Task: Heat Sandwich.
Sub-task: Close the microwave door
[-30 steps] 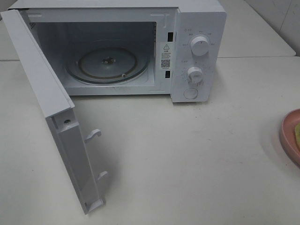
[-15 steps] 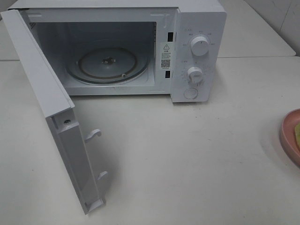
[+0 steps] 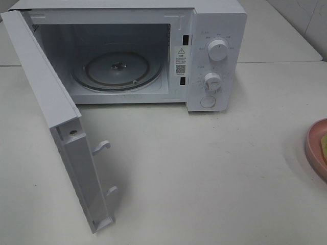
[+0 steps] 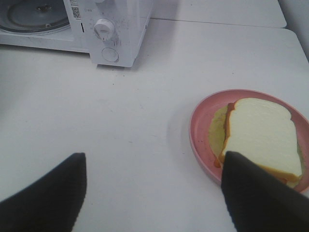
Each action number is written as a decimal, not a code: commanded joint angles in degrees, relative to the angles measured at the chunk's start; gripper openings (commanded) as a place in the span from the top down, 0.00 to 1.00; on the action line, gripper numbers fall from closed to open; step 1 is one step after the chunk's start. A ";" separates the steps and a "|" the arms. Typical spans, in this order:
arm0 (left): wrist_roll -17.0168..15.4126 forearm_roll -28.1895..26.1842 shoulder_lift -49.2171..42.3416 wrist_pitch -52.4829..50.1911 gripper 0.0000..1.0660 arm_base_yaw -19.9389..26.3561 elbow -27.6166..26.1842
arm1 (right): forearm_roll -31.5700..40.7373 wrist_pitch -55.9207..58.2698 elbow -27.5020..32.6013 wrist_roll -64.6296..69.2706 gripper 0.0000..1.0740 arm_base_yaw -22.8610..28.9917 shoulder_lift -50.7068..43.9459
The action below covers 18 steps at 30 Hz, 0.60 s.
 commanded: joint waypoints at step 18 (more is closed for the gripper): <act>-0.63 -0.57 -0.23 -1.15 0.08 0.29 -0.34 | -0.11 -0.23 0.06 -0.34 0.31 -0.46 -1.60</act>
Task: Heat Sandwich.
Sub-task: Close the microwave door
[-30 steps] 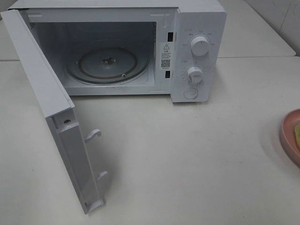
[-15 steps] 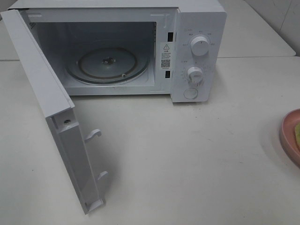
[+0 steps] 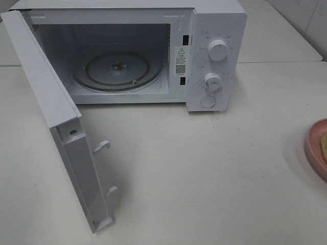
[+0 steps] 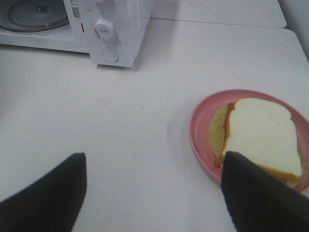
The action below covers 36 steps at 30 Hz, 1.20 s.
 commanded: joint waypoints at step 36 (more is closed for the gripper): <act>-1.66 0.00 29.22 -46.18 1.00 0.29 7.85 | -0.11 -0.23 0.06 -0.34 0.31 -0.46 -1.60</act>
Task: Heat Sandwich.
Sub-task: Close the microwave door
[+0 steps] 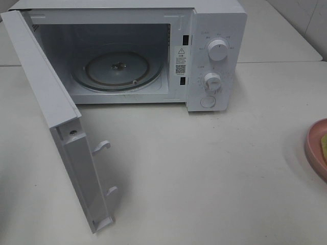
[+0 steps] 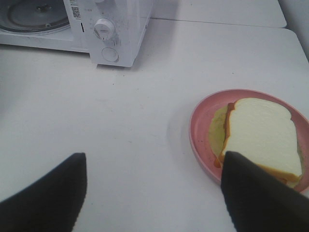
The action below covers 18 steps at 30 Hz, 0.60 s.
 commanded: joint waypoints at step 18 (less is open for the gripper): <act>-0.17 4.81 12.03 -37.99 1.00 0.29 13.06 | -0.11 -0.29 0.06 -0.34 0.31 -0.46 -1.60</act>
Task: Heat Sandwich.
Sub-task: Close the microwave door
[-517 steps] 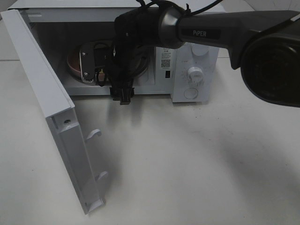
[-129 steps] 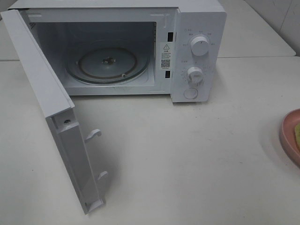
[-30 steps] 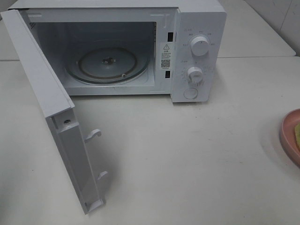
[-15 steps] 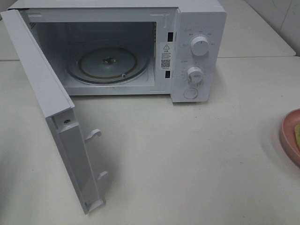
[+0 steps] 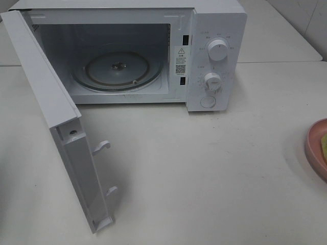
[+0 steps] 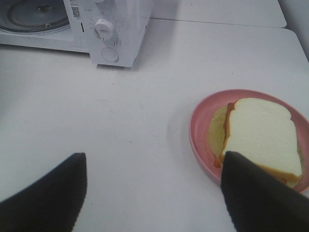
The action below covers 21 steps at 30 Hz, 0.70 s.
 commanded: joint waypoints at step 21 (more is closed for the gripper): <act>-8.54 10.83 20.97 -22.17 1.00 0.29 -0.23 | -0.11 -0.29 0.06 -0.34 0.31 -0.46 -1.60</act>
